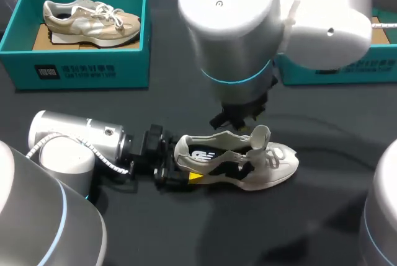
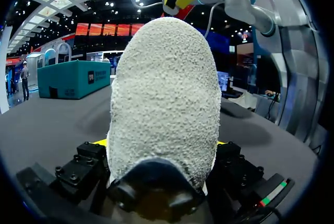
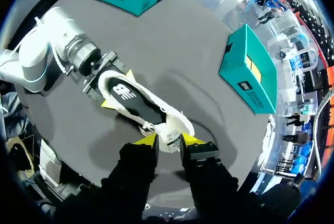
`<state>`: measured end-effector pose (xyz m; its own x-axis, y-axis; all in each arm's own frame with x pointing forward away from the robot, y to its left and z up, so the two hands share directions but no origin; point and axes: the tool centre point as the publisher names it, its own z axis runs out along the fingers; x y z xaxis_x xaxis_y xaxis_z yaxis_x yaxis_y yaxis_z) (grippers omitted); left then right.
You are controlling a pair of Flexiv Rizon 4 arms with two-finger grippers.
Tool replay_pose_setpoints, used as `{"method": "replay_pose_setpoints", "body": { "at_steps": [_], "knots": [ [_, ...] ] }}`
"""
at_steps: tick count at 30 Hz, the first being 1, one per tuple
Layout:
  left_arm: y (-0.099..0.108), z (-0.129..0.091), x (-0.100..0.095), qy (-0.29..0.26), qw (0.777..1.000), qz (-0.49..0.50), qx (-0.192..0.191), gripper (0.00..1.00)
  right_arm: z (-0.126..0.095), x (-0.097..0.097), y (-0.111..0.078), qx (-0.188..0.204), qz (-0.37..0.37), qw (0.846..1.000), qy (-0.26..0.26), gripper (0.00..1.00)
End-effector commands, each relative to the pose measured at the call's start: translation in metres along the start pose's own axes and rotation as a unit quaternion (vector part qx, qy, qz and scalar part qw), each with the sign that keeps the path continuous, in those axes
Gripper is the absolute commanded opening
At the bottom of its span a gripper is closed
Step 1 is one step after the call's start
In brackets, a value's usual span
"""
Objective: Take the shoe out of the shoebox, open the shoe tongue, remove and reinsert the insole, then place the shoe into the shoebox
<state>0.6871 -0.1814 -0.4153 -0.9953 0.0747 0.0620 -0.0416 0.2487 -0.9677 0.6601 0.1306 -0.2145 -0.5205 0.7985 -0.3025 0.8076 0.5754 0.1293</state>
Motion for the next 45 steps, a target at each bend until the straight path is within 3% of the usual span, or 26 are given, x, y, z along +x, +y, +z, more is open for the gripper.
{"method": "replay_pose_setpoints", "body": {
  "at_steps": [1, 14, 20, 32, 37, 45],
  "knots": [
    [0.002, 0.001, -0.002, 0.0, 1.0, 0.0, 0.0, 0.0, 0.017, 0.028, 0.011, -0.038, -0.282, 0.956, 0.077, 0.0],
    [0.002, 0.001, -0.002, 0.0, 1.0, 0.0, 0.0, 0.0, 0.017, 0.028, 0.011, -0.038, -0.282, 0.956, 0.077, 0.0],
    [0.002, 0.001, -0.002, 0.0, 1.0, 0.0, 0.0, 0.0, 0.027, 0.05, 0.024, -0.028, -0.404, 0.911, 0.077, 0.0],
    [0.002, 0.001, -0.002, 0.0, 1.0, 0.0, 0.0, 0.0, 0.027, 0.05, 0.024, -0.028, -0.404, 0.911, 0.077, 0.0],
    [0.002, 0.001, -0.002, 0.0, 1.0, 0.0, 0.0, 0.0, 0.05, 0.066, 0.037, -0.043, -0.419, 0.903, 0.081, 0.0],
    [0.002, 0.001, -0.002, 0.0, 1.0, 0.0, 0.0, 0.0, 0.078, 0.074, 0.033, -0.054, -0.413, 0.904, 0.098, 0.0]
  ]
}}
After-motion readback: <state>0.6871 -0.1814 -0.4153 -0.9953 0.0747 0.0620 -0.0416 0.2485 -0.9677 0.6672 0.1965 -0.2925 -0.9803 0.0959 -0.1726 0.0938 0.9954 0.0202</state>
